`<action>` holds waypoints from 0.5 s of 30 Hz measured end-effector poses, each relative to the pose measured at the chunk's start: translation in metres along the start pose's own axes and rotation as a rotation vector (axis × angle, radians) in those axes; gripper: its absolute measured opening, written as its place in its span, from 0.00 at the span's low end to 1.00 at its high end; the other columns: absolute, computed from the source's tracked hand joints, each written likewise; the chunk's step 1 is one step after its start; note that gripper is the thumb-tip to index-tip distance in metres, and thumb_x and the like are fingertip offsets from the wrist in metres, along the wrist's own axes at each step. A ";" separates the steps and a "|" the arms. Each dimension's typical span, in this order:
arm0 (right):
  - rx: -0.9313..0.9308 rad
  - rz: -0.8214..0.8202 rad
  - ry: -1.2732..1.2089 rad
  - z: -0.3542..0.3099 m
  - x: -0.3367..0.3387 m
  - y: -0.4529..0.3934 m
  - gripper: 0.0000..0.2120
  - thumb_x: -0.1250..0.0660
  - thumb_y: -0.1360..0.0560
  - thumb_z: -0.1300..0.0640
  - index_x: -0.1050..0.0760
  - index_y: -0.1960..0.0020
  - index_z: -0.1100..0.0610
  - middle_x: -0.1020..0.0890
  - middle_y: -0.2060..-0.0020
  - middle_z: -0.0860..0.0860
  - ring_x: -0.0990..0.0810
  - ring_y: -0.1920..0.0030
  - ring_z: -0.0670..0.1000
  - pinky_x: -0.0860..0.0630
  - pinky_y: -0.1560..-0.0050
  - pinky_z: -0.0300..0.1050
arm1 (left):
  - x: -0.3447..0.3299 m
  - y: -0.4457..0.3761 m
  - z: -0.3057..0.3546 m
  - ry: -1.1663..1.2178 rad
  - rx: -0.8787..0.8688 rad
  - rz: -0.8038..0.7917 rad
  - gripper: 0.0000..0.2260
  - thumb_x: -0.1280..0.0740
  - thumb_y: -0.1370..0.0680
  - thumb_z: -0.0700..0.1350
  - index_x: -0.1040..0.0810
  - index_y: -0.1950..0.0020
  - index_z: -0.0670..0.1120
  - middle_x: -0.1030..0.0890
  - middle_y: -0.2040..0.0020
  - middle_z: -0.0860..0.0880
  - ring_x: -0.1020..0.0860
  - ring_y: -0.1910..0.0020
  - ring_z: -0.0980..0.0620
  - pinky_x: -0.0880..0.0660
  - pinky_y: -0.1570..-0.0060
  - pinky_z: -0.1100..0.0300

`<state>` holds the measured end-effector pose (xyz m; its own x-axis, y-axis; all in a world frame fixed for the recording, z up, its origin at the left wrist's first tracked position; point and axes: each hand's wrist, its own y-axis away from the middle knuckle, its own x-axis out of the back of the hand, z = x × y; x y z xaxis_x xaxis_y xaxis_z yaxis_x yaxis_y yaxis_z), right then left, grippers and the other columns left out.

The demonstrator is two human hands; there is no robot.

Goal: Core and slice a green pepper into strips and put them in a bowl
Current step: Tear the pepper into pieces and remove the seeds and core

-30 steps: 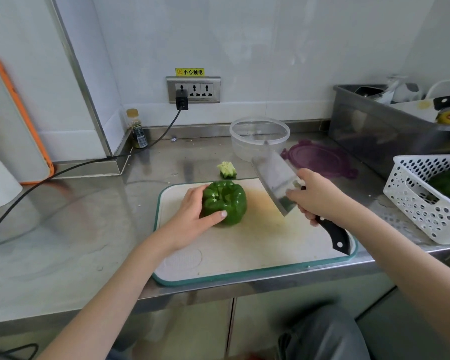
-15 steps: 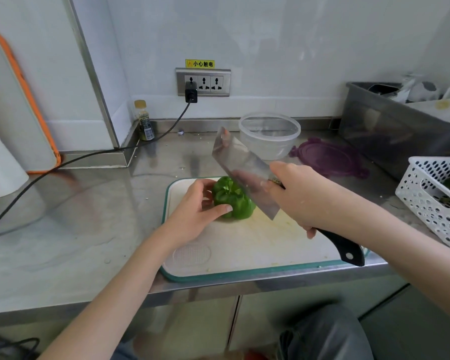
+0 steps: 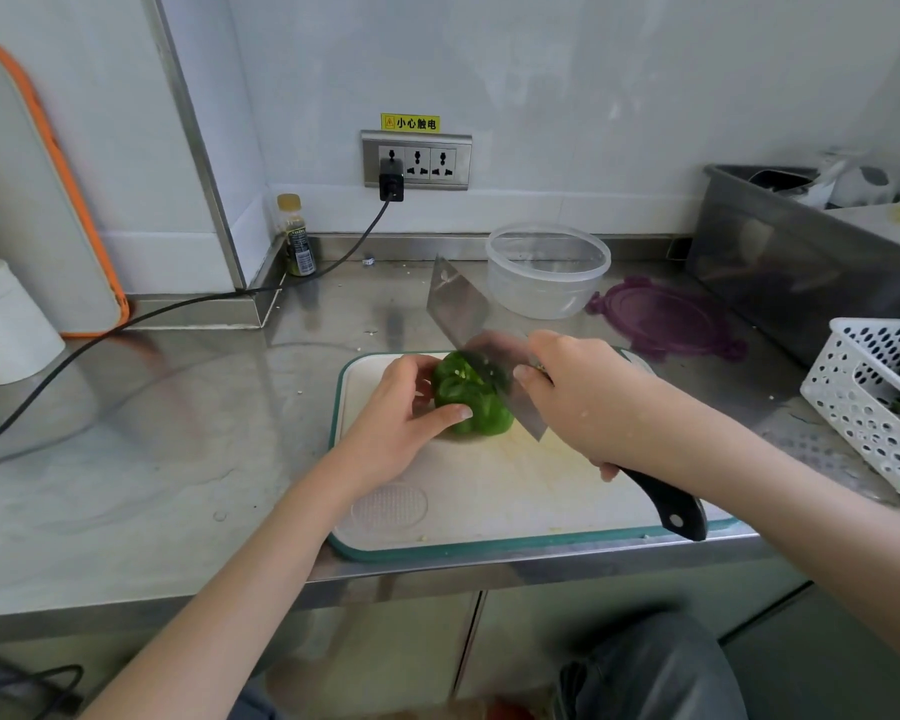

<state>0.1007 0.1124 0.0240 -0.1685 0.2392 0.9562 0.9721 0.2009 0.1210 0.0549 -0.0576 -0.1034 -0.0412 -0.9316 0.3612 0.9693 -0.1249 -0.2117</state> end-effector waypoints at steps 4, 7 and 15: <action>-0.005 -0.072 0.114 -0.007 -0.001 -0.002 0.06 0.47 0.18 0.56 0.35 0.43 0.56 0.32 0.59 0.48 0.23 0.66 0.55 0.26 0.75 0.44 | -0.001 0.001 0.000 -0.008 -0.013 0.002 0.17 0.30 0.26 0.44 0.33 0.41 0.50 0.28 0.41 0.45 0.26 0.42 0.50 0.28 0.39 0.50; 0.025 -0.051 0.178 -0.007 -0.002 -0.007 0.04 0.46 0.18 0.59 0.37 0.44 0.58 0.33 0.62 0.50 0.27 0.65 0.51 0.29 0.67 0.43 | -0.001 0.000 -0.001 -0.023 -0.015 -0.001 0.17 0.30 0.26 0.44 0.34 0.41 0.49 0.28 0.41 0.45 0.26 0.42 0.50 0.27 0.39 0.50; 0.091 -0.033 0.101 0.020 -0.056 -0.017 0.05 0.48 0.18 0.58 0.39 0.52 0.57 0.33 0.65 0.49 0.31 0.65 0.52 0.36 0.67 0.43 | -0.001 0.002 -0.001 -0.084 -0.050 0.009 0.18 0.31 0.25 0.47 0.34 0.39 0.50 0.29 0.39 0.48 0.27 0.42 0.56 0.30 0.39 0.61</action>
<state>0.0906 0.1151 -0.0368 -0.1788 0.1349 0.9746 0.9467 0.2932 0.1331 0.0569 -0.0575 -0.1049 -0.0105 -0.9011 0.4336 0.9562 -0.1359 -0.2591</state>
